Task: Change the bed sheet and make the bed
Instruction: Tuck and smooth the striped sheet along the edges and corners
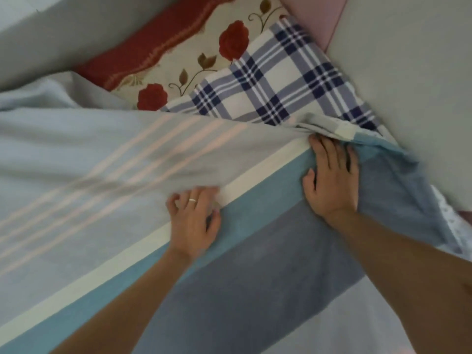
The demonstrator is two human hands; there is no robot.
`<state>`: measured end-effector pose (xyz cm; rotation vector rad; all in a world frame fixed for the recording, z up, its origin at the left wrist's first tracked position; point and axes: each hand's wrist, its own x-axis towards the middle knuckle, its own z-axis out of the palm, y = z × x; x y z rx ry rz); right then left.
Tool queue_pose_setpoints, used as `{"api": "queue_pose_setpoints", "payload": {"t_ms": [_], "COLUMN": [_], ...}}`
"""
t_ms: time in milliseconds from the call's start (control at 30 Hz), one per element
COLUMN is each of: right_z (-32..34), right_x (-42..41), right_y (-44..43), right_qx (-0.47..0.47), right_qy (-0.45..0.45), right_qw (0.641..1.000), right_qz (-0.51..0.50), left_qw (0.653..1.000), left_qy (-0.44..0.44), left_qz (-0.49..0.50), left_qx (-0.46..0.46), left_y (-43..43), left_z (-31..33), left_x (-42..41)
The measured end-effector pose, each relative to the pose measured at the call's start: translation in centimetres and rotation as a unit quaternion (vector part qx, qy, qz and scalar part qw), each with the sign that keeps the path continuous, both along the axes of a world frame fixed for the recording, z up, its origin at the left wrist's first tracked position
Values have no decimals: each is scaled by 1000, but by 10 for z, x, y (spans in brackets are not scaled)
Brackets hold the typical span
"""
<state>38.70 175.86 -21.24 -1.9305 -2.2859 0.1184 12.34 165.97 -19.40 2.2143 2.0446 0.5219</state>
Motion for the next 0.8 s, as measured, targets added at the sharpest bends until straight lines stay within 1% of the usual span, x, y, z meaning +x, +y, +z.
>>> {"api": "queue_pose_setpoints", "payload": {"t_ms": [67,100,133,167,200,233,267,333,400,467,533,567,600,633,667,700,767,800], "right_z": [-1,-1,-1,-1,-1,-1,0,0,1,2,2,2,1,1,0,0,-1,-2], "right_x": [2,2,2,2,1,2,1,1,0,-1,-1,-1,-2,0,1,1,2,2], "right_y": [3,4,2,3,4,5,7,7,6,6,7,6,7,7,7,7,8,7], "right_qx": [-8,-6,-2,-1,0,0,1,6,4,2,4,5,6,7,5,1,-1,-2], "right_qy": [-3,-4,-7,-7,-6,-3,1,2,6,9,8,10,11,10,8,4,2,0], "right_qw": [1000,1000,1000,1000,1000,1000,1000,1000,1000,1000,1000,1000,1000,1000,1000,1000,1000,1000], "right_qz": [0,-1,-2,-3,-2,-1,-1,1,0,-1,0,1,2,2,4,4,1,1], "left_qw": [994,989,987,987,988,988,987,986,983,982,974,975,976,973,966,952,917,897], "left_qy": [10,29,43,34,25,28,39,63,61,42,-9,-17,9,58,102,120,114,134], "left_qz": [104,140,152,147,118,82,56,12,-5,21,70,78,81,85,102,134,213,237], "left_qx": [35,24,-7,-51,-93,-128,-143,-155,-172,-185,-213,-209,-201,-204,-216,-247,-318,-347], "left_y": [70,107,138,161,172,168,156,107,58,37,52,66,82,99,115,128,148,153], "left_z": [20,32,42,52,59,61,61,56,50,46,49,49,50,52,53,53,50,49], "left_x": [-6,-12,-16,-20,-22,-21,-22,-16,-12,-14,-19,-23,-27,-29,-34,-37,-48,-52]}}
